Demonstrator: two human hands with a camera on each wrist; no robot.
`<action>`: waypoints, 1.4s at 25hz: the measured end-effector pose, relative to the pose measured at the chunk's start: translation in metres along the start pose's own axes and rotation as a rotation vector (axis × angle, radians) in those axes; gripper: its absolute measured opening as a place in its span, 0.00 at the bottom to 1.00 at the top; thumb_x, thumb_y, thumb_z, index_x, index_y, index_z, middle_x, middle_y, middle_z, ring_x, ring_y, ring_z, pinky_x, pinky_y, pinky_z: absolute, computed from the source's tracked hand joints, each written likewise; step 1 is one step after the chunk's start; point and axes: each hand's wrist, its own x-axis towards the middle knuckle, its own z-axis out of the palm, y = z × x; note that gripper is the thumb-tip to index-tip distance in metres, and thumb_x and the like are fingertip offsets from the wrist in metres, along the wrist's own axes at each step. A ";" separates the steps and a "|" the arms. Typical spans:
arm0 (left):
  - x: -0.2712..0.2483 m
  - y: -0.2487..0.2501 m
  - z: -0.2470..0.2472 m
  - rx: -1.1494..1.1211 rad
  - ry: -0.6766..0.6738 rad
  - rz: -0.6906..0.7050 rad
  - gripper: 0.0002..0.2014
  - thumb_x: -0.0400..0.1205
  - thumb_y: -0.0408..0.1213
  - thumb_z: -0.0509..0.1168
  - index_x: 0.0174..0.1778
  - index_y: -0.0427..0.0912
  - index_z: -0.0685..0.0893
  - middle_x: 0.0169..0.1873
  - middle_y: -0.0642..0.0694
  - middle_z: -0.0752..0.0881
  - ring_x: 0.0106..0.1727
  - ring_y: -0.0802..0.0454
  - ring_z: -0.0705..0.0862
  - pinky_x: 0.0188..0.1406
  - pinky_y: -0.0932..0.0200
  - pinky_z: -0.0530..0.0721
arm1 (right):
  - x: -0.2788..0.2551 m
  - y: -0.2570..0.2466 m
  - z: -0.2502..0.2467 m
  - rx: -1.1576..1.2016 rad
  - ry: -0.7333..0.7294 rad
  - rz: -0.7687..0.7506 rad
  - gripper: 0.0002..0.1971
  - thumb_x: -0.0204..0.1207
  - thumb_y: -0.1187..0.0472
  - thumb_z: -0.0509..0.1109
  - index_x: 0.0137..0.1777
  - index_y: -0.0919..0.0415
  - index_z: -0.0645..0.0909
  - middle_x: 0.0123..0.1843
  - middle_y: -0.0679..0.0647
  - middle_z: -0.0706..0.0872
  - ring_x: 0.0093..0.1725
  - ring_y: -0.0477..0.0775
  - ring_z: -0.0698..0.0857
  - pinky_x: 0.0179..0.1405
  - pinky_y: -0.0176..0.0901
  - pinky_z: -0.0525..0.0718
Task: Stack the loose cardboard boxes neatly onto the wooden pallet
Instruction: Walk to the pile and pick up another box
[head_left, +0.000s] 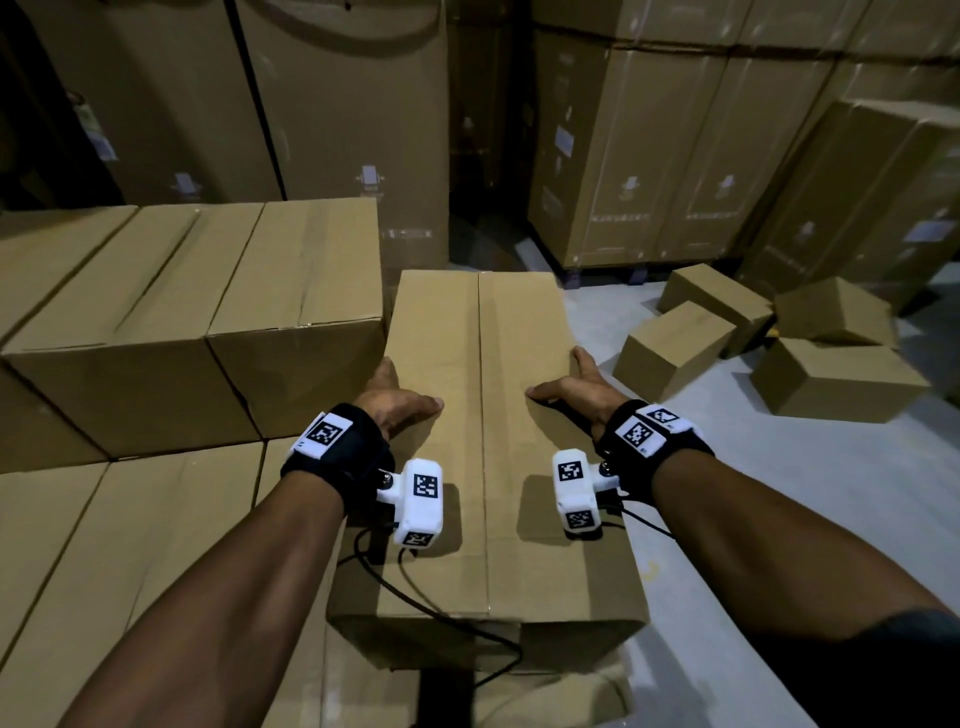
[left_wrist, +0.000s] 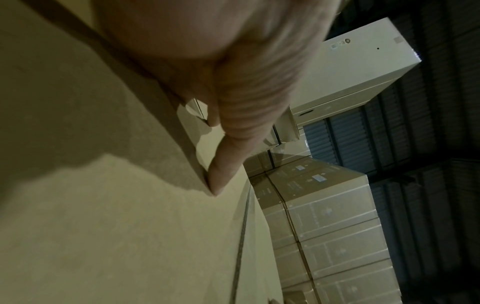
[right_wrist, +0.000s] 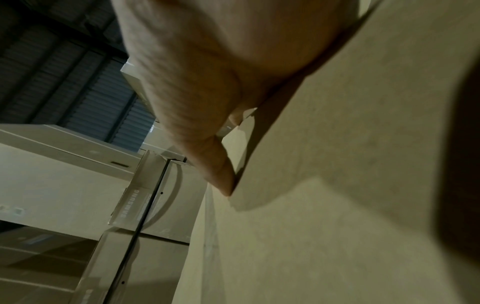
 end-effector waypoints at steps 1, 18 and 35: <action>0.005 0.005 0.003 0.002 0.005 0.004 0.53 0.74 0.27 0.78 0.88 0.42 0.51 0.84 0.41 0.63 0.81 0.43 0.67 0.70 0.59 0.69 | 0.009 -0.003 -0.002 0.003 -0.003 -0.002 0.53 0.73 0.74 0.77 0.89 0.50 0.47 0.57 0.57 0.83 0.51 0.59 0.86 0.53 0.55 0.85; 0.093 0.018 0.005 -0.032 0.107 -0.012 0.52 0.74 0.30 0.80 0.88 0.45 0.53 0.85 0.42 0.60 0.83 0.43 0.65 0.72 0.59 0.68 | 0.128 -0.024 0.011 -0.041 -0.058 0.001 0.56 0.72 0.71 0.79 0.90 0.47 0.46 0.77 0.58 0.75 0.66 0.63 0.83 0.63 0.57 0.86; 0.123 0.020 0.009 -0.013 0.113 -0.048 0.51 0.77 0.32 0.77 0.88 0.47 0.49 0.86 0.43 0.57 0.85 0.43 0.60 0.81 0.54 0.62 | 0.184 -0.025 0.018 -0.146 -0.064 0.028 0.56 0.68 0.64 0.82 0.89 0.41 0.49 0.82 0.56 0.70 0.68 0.66 0.81 0.65 0.64 0.85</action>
